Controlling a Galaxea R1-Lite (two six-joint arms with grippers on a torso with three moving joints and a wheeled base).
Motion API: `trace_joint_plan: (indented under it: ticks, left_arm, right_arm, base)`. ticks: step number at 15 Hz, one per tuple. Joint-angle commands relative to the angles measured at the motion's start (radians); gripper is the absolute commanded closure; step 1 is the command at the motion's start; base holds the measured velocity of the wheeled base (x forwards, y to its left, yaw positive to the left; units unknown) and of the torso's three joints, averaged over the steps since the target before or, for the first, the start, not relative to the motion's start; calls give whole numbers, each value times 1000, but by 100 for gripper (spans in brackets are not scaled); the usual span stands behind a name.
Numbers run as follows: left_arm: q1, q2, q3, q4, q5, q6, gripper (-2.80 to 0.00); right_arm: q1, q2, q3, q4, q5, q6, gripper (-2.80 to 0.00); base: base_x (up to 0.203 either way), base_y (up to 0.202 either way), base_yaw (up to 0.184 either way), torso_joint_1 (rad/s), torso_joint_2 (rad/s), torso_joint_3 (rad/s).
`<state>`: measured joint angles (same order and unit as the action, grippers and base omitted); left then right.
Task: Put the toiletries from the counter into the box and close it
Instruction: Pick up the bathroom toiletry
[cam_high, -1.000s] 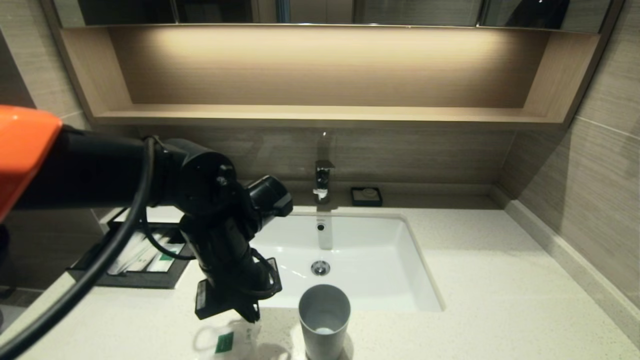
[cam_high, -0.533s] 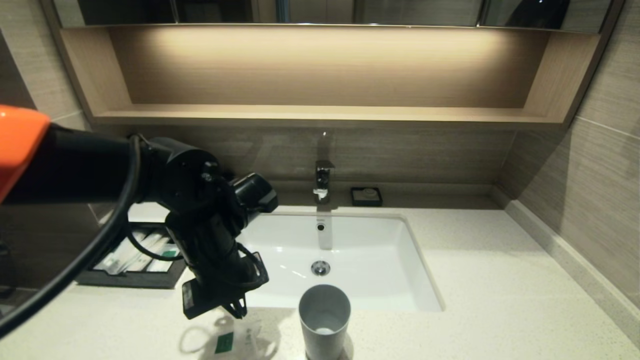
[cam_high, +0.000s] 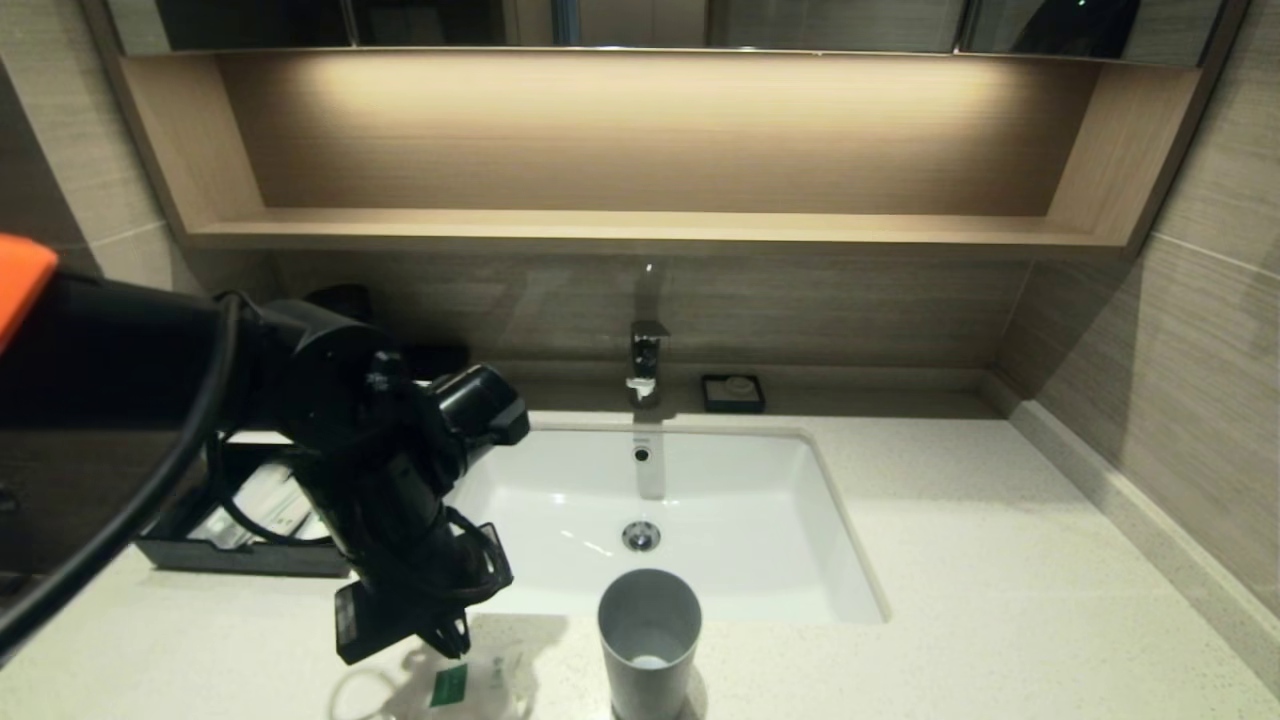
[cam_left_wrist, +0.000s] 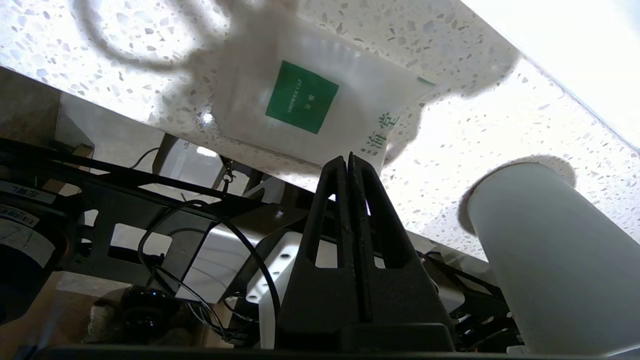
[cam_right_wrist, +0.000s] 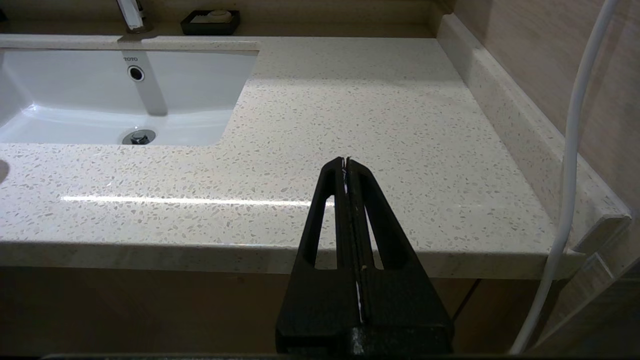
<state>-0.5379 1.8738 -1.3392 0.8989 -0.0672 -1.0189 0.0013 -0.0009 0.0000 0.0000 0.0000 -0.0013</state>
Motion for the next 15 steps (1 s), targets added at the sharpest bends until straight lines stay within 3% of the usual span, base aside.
trace_joint_plan:
  ticks: [1, 3, 7, 9, 15]
  left_arm:
    - [10, -19, 27, -6, -2, -2, 0]
    - [24, -33, 48, -9, -3, 33, 0]
    - [92, -50, 88, -10, -8, 197, 0]
    - [130, -50, 95, -20, -24, 249, 0]
    - [203, -78, 136, -32, -132, 432, 0]
  right_arm:
    - [0, 1, 2, 0, 0, -2, 0]
    - [0, 1, 2, 0, 0, 0, 0]
    - [0, 1, 2, 0, 0, 0, 0]
    - [0, 1, 2, 0, 0, 0, 0]
    - [0, 1, 2, 0, 0, 0, 0]
  base:
    - [0, 0, 0, 0, 0, 0]
    - [0, 0, 0, 0, 0, 0]
    - [0, 0, 0, 0, 0, 0]
    - [0, 0, 0, 0, 0, 0]
    - [0, 0, 0, 0, 0, 0]
